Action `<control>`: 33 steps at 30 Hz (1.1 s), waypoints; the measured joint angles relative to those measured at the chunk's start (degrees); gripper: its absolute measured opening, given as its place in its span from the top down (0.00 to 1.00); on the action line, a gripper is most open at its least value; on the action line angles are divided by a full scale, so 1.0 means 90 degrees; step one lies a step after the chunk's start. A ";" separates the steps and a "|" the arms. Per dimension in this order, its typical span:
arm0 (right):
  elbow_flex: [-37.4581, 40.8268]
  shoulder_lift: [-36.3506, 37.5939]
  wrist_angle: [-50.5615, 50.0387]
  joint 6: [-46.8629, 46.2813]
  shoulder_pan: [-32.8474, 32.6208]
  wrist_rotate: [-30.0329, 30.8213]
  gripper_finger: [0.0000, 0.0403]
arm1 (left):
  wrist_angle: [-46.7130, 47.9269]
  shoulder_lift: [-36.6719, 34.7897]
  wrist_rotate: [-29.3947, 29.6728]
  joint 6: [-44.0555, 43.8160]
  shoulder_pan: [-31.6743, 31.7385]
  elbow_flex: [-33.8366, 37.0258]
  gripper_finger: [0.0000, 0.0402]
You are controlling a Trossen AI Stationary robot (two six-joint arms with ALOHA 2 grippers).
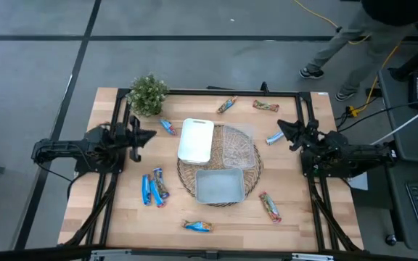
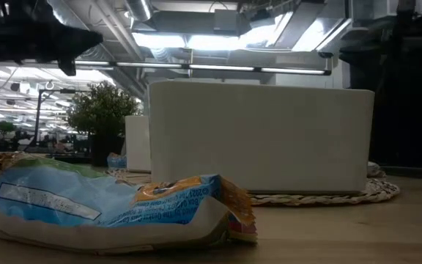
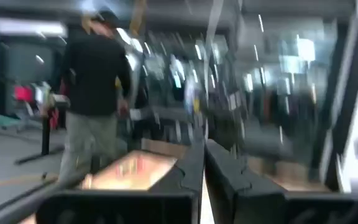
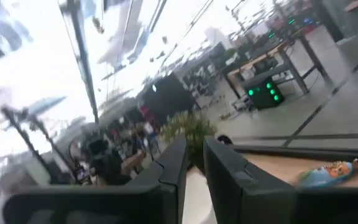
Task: Pick and place Granola Bars by type
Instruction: Put the middle right yellow granola bar into the transparent bin
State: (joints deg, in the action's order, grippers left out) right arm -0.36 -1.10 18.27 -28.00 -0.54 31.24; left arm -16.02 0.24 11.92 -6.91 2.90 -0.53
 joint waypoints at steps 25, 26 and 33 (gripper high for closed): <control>-0.3691 -0.2529 -0.2478 0.2695 0.0000 0.0049 0.64 | 0.1990 0.3549 0.1741 0.2367 0.0024 -0.4800 0.98; -0.3897 -0.2713 -0.2671 0.2480 0.0002 0.0328 0.62 | 0.2345 0.3707 0.2093 0.2525 0.0025 -0.5022 0.98; -0.4802 -0.3582 -0.4535 0.1032 0.0005 0.2122 0.51 | 0.4086 0.4316 0.3686 0.2388 0.0029 -0.5734 0.97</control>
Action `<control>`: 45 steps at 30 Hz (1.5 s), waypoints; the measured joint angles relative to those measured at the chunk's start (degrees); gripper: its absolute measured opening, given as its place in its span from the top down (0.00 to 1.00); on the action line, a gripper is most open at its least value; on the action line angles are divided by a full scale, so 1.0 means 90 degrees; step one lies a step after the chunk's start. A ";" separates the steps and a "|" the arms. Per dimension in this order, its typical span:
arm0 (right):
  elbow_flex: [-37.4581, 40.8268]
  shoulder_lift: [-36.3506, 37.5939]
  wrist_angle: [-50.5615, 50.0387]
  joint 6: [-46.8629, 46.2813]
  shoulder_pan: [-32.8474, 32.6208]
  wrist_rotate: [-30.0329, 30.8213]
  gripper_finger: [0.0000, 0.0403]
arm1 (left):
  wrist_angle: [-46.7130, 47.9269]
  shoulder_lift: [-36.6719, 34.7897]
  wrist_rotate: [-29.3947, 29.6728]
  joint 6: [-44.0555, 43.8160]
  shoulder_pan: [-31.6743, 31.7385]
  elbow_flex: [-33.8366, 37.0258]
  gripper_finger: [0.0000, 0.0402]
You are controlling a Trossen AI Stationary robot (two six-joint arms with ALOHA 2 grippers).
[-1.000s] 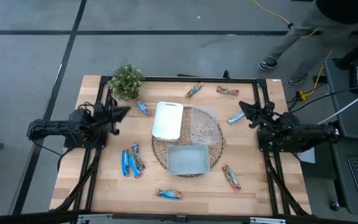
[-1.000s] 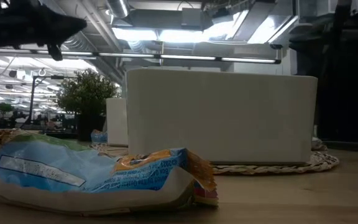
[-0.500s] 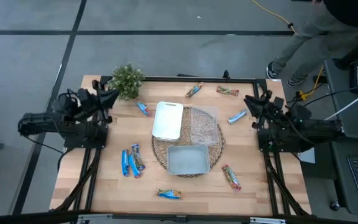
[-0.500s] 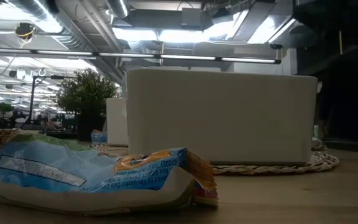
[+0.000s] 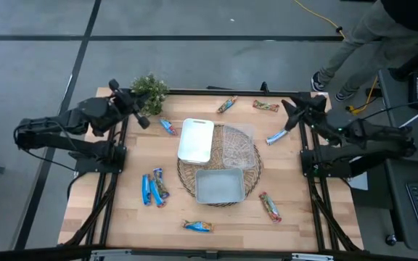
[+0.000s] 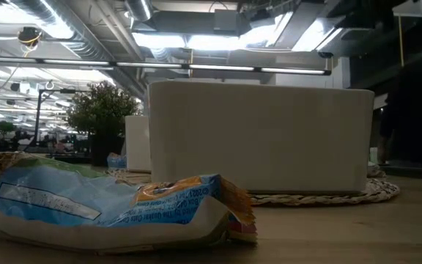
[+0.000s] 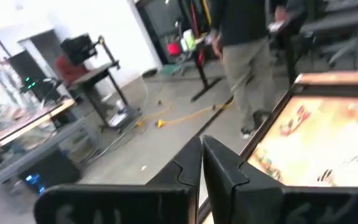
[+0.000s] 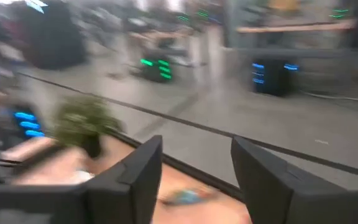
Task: Pick and place Granola Bars by type
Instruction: Put the middle right yellow granola bar into the transparent bin
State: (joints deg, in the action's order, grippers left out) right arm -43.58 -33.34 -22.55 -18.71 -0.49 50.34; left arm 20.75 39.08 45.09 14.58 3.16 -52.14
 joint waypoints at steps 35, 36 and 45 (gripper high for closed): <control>0.1713 -0.3714 -0.1596 -0.7380 0.2639 -0.3751 0.41 | 0.0389 0.0122 -0.0521 -0.0054 0.0667 0.0002 0.76; 0.1748 -0.3728 -0.1593 -0.7347 0.2687 -0.3763 0.42 | 0.0389 0.0122 -0.0521 -0.0054 0.0668 0.0002 0.76; 0.1956 -0.3842 -0.1491 -0.7215 0.2956 -0.3819 0.64 | 0.0383 0.0122 -0.0490 -0.0045 0.0668 0.0002 0.76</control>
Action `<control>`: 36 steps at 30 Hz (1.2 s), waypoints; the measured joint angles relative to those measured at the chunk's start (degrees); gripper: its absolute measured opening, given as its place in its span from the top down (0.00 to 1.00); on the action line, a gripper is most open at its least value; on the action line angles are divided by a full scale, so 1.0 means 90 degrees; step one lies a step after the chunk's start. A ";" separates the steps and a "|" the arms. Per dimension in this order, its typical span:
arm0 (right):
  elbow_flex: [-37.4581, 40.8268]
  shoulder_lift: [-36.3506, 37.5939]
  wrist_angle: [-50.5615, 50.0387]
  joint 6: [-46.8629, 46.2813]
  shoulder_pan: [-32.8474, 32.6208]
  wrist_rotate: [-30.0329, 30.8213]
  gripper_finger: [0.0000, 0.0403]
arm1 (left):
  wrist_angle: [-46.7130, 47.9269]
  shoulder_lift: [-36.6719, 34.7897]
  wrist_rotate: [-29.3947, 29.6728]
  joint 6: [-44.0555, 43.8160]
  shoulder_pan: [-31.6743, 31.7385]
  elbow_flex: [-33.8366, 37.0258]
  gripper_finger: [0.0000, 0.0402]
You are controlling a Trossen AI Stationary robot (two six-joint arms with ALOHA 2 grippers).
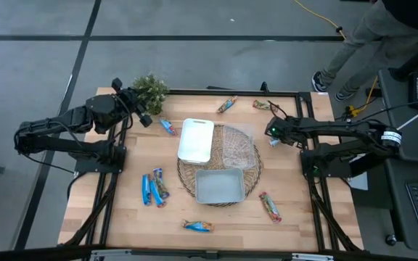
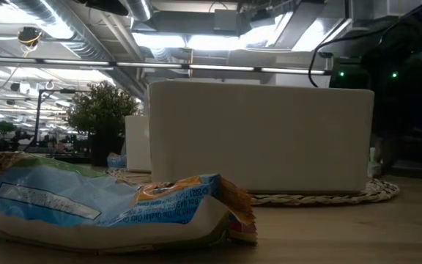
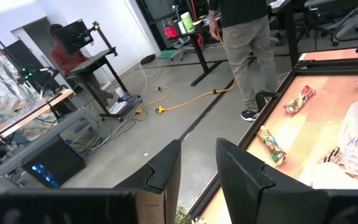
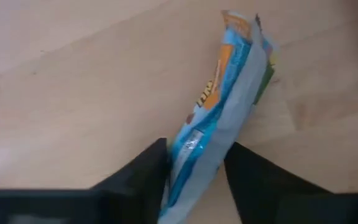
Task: Pick and place Granola Bars by type
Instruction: Put the middle right yellow granola bar into the transparent bin
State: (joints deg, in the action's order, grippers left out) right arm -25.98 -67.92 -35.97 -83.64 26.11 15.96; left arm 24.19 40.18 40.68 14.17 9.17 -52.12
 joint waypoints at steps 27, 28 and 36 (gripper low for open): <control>-0.4640 0.1604 -0.0709 0.6717 -0.1013 -0.0672 0.92 | -0.0050 0.0000 0.0018 -0.0010 0.0000 0.0000 0.76; -0.4882 0.1605 -0.0708 0.6925 -0.1094 -0.0668 0.91 | -0.0050 0.0000 0.0018 -0.0010 0.0000 0.0000 0.76; -0.5823 0.0952 -0.0429 0.7531 -0.1243 -0.0680 0.91 | -0.0215 0.0000 0.0019 -0.0011 0.0000 0.0002 0.75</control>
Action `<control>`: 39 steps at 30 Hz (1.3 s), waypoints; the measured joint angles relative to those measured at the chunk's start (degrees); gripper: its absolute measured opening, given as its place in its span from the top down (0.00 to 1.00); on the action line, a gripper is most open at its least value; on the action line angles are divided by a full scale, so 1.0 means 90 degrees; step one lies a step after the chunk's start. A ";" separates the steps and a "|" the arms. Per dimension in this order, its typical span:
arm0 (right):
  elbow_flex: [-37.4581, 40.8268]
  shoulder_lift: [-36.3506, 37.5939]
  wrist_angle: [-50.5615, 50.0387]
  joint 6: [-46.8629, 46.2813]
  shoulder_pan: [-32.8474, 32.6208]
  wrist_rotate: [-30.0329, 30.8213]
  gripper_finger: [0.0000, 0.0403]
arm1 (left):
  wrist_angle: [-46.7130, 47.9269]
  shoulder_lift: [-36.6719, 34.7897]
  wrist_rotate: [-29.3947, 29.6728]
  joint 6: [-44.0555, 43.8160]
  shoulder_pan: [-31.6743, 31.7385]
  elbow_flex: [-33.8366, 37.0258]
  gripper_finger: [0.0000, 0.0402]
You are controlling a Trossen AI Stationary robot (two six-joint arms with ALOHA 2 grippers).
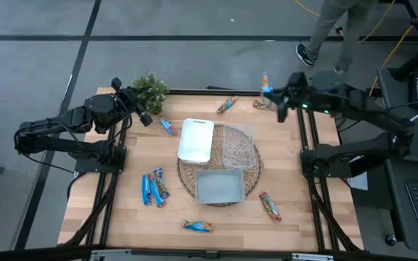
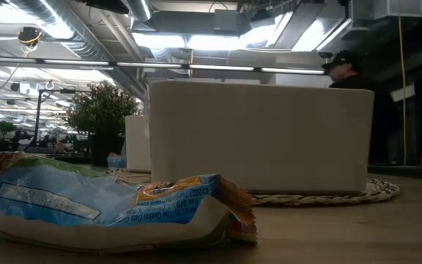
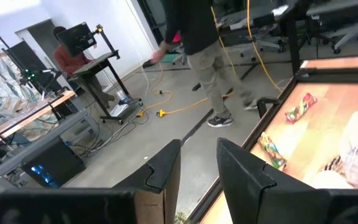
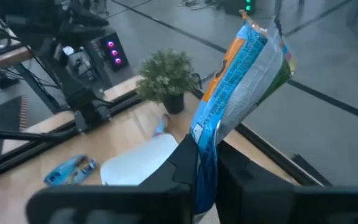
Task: Pick and place Granola Bars by type
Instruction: Put the middle right yellow granola bar into the transparent bin
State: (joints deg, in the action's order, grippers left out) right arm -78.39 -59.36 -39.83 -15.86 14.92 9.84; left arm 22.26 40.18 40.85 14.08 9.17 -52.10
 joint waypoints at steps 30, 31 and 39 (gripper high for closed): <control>0.2188 -0.2961 -0.0041 -0.1887 -0.0430 -0.1277 0.90 | -0.0141 -0.0032 0.0004 -0.0098 -0.0007 0.0000 0.75; 0.2187 -0.2956 -0.0062 -0.1882 -0.0430 -0.1274 0.89 | -0.0139 -0.0032 0.0004 -0.0098 -0.0007 0.0000 0.75; 0.1878 -0.2955 -0.0025 -0.1496 -0.0430 -0.1276 0.69 | -0.0139 -0.0032 0.0004 -0.0200 -0.0007 0.0000 0.75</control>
State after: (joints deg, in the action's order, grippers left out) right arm -61.48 -85.95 -40.05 -29.33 11.05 -1.65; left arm 21.02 39.90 40.88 12.28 9.10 -52.10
